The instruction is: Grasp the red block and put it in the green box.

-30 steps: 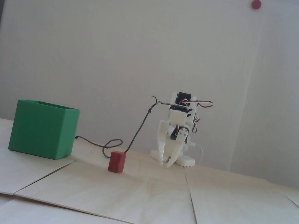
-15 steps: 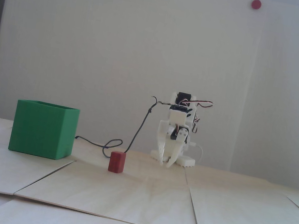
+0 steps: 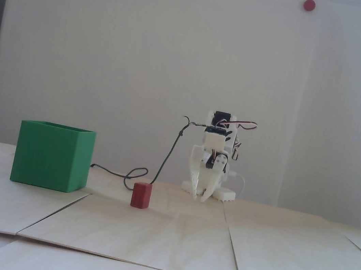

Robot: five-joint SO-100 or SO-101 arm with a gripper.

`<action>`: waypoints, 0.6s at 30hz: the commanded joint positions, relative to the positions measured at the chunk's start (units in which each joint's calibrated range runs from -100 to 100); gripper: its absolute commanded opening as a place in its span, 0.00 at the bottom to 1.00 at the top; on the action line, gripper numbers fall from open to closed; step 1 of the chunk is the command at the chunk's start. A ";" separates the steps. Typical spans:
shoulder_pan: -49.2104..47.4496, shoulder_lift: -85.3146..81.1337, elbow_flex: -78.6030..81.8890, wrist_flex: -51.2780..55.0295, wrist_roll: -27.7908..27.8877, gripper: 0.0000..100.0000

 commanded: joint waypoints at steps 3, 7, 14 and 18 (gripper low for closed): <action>0.46 -1.31 1.00 0.84 -0.05 0.03; 0.06 -0.68 1.00 0.93 -0.05 0.02; -0.02 -1.31 1.00 0.76 0.26 0.02; 0.78 -1.31 -1.31 -2.11 0.21 0.03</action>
